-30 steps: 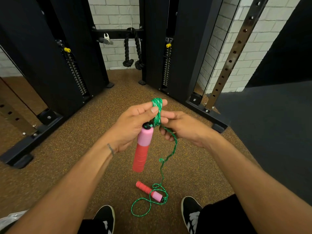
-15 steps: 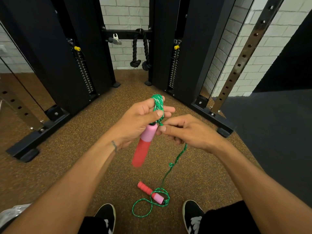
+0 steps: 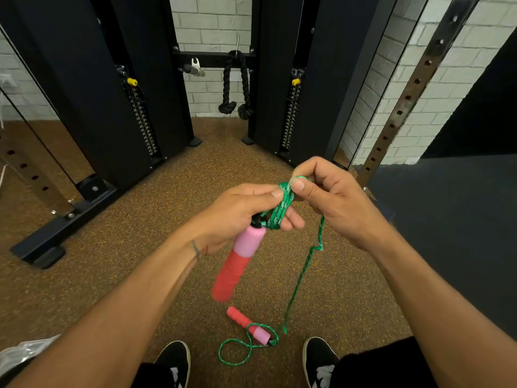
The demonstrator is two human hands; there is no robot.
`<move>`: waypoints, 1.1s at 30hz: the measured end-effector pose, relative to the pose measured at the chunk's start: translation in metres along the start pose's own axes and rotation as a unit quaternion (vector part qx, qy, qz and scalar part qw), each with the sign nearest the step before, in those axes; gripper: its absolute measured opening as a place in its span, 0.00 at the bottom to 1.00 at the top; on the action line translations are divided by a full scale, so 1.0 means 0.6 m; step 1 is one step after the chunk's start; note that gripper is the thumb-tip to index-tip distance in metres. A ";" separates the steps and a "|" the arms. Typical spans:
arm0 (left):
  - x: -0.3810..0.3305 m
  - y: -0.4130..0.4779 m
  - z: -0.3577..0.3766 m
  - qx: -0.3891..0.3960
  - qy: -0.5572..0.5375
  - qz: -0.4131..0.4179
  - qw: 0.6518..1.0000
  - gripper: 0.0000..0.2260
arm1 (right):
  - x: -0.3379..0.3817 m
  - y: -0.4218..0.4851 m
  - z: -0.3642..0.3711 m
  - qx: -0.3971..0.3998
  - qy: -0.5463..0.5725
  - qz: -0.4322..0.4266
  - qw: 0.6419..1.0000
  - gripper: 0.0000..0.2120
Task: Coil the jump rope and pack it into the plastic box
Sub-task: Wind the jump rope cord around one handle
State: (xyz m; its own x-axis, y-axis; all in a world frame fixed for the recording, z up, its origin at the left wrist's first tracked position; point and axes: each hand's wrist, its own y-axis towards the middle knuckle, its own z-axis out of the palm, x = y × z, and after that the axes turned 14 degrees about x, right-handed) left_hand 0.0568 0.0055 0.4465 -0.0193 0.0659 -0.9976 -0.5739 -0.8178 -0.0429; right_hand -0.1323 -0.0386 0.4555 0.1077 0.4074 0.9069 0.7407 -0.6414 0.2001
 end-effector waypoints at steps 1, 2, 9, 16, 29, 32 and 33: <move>0.000 0.000 -0.001 0.012 -0.012 0.002 1.000 0.14 | -0.002 0.002 0.000 -0.014 0.014 -0.002 1.000 0.03; -0.001 -0.001 -0.001 0.029 -0.014 0.005 0.999 0.14 | -0.003 0.004 0.000 -0.025 0.027 0.000 0.999 0.03; 0.001 -0.005 -0.003 0.043 -0.004 0.019 0.999 0.18 | -0.023 0.007 -0.005 -0.041 0.084 0.074 0.993 0.09; 0.001 -0.007 0.001 0.054 -0.090 0.064 0.992 0.15 | -0.047 0.018 -0.003 -0.008 0.176 0.137 0.975 0.12; -0.003 -0.001 -0.001 -0.040 -0.142 0.111 0.983 0.18 | -0.056 0.030 0.040 0.025 0.119 0.187 0.975 0.13; -0.004 0.000 -0.005 -0.072 -0.060 0.092 0.991 0.20 | -0.049 0.028 0.044 0.044 0.082 0.204 0.975 0.16; -0.003 0.000 -0.007 -0.084 -0.042 0.087 0.992 0.21 | -0.046 0.026 0.043 0.056 0.075 0.203 0.975 0.16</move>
State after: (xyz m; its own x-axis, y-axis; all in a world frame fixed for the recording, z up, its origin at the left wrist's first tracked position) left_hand 0.0604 0.0032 0.4483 -0.1788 -0.0421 -0.9830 -0.4123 -0.9039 0.1137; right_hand -0.1065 -0.0434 0.4241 0.3149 0.0289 0.9487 0.7254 -0.6520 -0.2209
